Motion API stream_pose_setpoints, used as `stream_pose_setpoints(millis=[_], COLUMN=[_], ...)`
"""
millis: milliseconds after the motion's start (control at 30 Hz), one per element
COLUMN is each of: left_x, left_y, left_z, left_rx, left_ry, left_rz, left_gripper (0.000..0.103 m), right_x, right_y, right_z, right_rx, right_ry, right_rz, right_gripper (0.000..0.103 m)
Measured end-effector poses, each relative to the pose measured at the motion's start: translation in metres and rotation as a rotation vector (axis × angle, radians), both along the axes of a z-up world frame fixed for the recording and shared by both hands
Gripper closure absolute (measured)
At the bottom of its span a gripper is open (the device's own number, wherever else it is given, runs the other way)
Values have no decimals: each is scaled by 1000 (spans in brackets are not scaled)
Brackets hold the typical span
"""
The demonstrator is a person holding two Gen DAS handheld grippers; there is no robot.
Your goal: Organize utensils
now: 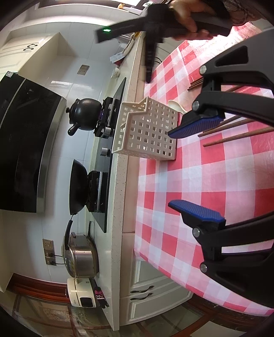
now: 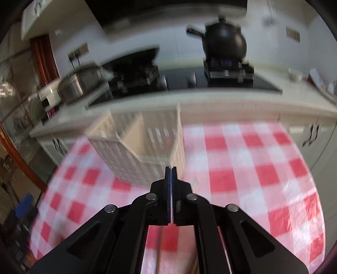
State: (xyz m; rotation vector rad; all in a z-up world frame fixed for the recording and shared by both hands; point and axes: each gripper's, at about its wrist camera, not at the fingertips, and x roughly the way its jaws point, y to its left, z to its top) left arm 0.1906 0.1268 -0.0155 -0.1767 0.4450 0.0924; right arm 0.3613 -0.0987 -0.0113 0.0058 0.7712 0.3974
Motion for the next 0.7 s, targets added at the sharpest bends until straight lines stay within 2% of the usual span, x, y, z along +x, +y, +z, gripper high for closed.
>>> stream_pose_setpoints(millis=[67,233,267,300,367,567,700], left_x=[3,7,7,8,9,14,15], left_y=[2,0,-2,-3,-7,-13,-20], left_z=[-2,-7,-8,-9,-12,-11,-13], left_rx=[-5,-17,-15,-14,0,29,49], left_ry=[5,17,21,24,35,48,66], left_rz=[4,2,2,1,3,56,100], left_gripper=[45,45,45,45,45,45,45], right_x=[-3,-12,-13,-14,-15,-21,-17], right_y=[-4,12,15,18,22,31,28], right_z=[-17,-53,-60,-66,-77,-84,-85], right_rx=[-1,-160,-186,-215,-280,-400,-429], right_ry=[52,67,66,62,37,-64,-122], right_rz=[15,99,130,159,235,478,654], right_gripper=[96,96,92,78,58,59,66])
